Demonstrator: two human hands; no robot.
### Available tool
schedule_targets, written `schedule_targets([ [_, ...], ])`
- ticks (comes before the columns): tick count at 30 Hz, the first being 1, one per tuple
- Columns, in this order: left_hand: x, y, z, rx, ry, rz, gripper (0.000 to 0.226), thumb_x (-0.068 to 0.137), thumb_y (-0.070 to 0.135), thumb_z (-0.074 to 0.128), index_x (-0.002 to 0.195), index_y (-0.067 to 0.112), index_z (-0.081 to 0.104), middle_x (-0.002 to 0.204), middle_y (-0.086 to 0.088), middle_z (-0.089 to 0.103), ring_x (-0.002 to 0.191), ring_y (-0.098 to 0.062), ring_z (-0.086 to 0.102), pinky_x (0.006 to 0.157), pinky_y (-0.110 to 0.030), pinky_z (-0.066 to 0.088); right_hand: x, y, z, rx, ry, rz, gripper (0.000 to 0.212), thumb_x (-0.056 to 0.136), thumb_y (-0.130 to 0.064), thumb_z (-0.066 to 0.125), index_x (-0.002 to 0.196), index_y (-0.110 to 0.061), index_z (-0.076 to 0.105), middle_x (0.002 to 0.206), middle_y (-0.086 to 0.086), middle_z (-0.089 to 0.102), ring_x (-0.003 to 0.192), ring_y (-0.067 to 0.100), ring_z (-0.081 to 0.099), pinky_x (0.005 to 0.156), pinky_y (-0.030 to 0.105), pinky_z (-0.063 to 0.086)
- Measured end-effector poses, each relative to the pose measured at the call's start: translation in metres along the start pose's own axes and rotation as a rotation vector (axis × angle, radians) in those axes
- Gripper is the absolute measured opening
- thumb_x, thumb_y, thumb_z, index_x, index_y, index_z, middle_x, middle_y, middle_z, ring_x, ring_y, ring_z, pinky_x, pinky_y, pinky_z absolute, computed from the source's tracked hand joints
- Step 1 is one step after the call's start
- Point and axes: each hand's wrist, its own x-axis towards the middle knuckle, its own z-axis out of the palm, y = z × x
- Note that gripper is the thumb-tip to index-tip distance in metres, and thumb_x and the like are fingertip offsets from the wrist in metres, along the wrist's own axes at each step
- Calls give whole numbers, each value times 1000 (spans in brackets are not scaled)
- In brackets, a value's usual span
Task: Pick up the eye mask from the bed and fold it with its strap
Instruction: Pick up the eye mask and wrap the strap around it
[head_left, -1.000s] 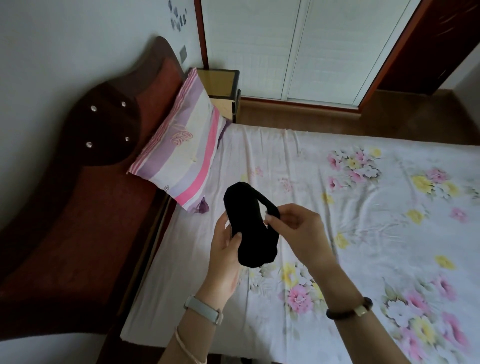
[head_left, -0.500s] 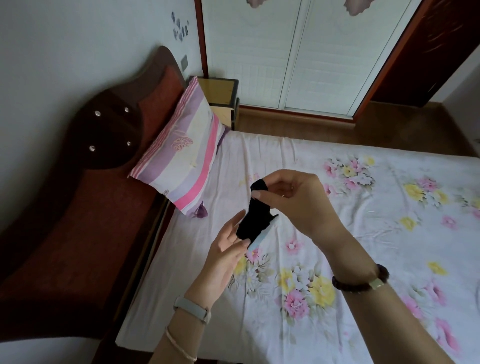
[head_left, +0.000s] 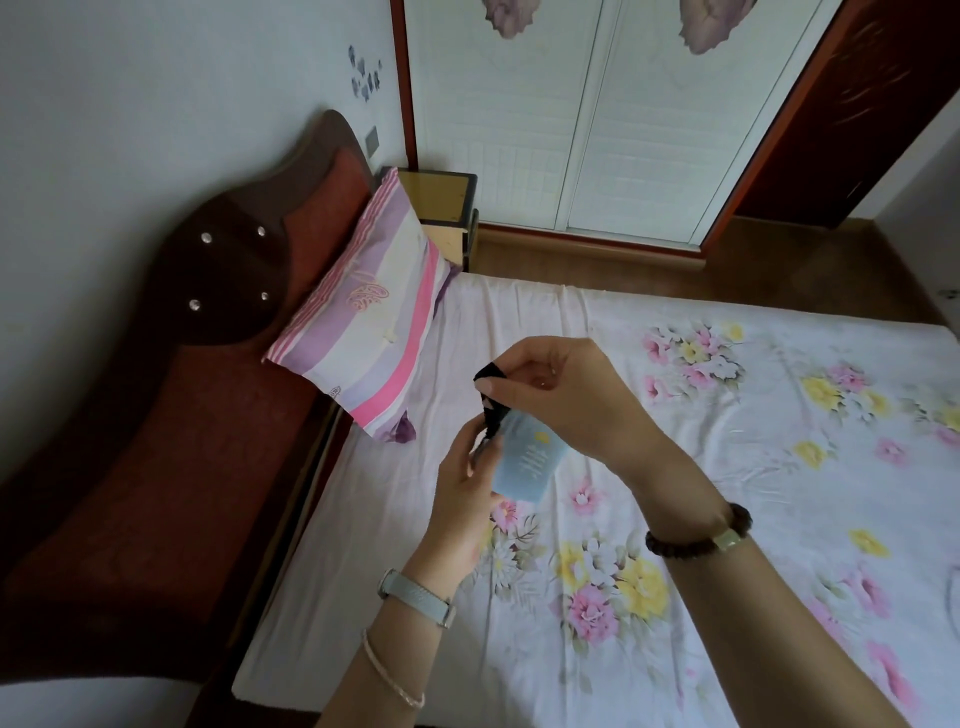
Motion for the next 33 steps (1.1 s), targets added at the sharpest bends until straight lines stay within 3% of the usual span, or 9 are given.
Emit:
schedule_targets([
  [2, -1, 5, -4, -125, 45, -7, 33, 89, 25, 57, 121, 24, 65, 116, -12, 69, 100, -20, 71, 80, -46, 60, -13, 8, -1, 9, 37, 33, 5, 82, -21, 79, 78, -24, 76, 77, -5, 79, 72, 6, 74, 68, 12, 53],
  [8, -6, 14, -13, -317, 85, -35, 30, 101, 11, 45, 129, 12, 58, 130, -22, 60, 119, -41, 61, 80, -47, 62, -49, 52, 8, -69, 277, 317, 24, 78, -46, 76, 70, -24, 72, 86, -10, 75, 78, -11, 65, 63, -2, 41],
  [11, -11, 16, -8, -363, 95, -65, 27, 102, 10, 45, 124, 12, 61, 129, -24, 60, 116, -42, 61, 79, -46, 62, -57, 67, 13, -16, 334, 416, 25, 78, -48, 76, 71, -24, 73, 89, -6, 75, 74, -9, 66, 62, 3, 45],
  [15, -18, 17, -4, -395, 70, -72, 30, 102, 9, 43, 128, 8, 58, 126, -22, 62, 113, -39, 63, 79, -44, 62, -60, 79, 20, 139, 408, 466, 20, 81, -35, 78, 81, -15, 72, 83, -3, 77, 83, 14, 74, 83, 35, 61],
  [18, -22, 16, -4, -354, 85, -74, 32, 102, 9, 42, 131, 6, 56, 129, -25, 61, 115, -41, 61, 83, -45, 60, -61, 81, 21, 390, 420, 471, 23, 81, -22, 80, 93, -7, 67, 87, 8, 79, 86, 27, 76, 73, 27, 61],
  [21, -24, 16, -6, -234, 108, -88, 27, 102, 13, 46, 122, 10, 64, 125, -24, 67, 112, -37, 65, 92, -49, 55, -65, 80, 22, 518, 389, 477, 26, 83, -18, 78, 106, -8, 68, 91, 11, 81, 87, 26, 78, 70, 21, 60],
  [26, -24, 17, -17, -131, 121, -122, 25, 99, 10, 52, 98, 17, 76, 105, -17, 73, 102, -34, 69, 90, -51, 55, -68, 82, 24, 577, 383, 372, 19, 82, -6, 76, 101, -8, 74, 89, 14, 80, 82, 22, 78, 70, 23, 60],
  [29, -22, 19, -27, -94, 41, -125, 20, 95, 9, 61, 113, 10, 70, 115, -23, 69, 108, -38, 67, 89, -51, 58, -67, 84, 26, 565, 423, 357, 17, 84, -5, 75, 99, -12, 75, 86, 11, 81, 78, 18, 78, 67, 21, 59],
  [33, -19, 23, -39, -216, -158, -221, 59, 76, 19, 72, 132, 8, 58, 124, -17, 67, 113, -32, 67, 85, -41, 60, -68, 88, 24, 524, 453, 348, 18, 85, -6, 74, 101, -13, 75, 84, 9, 81, 75, 17, 78, 67, 20, 59],
])
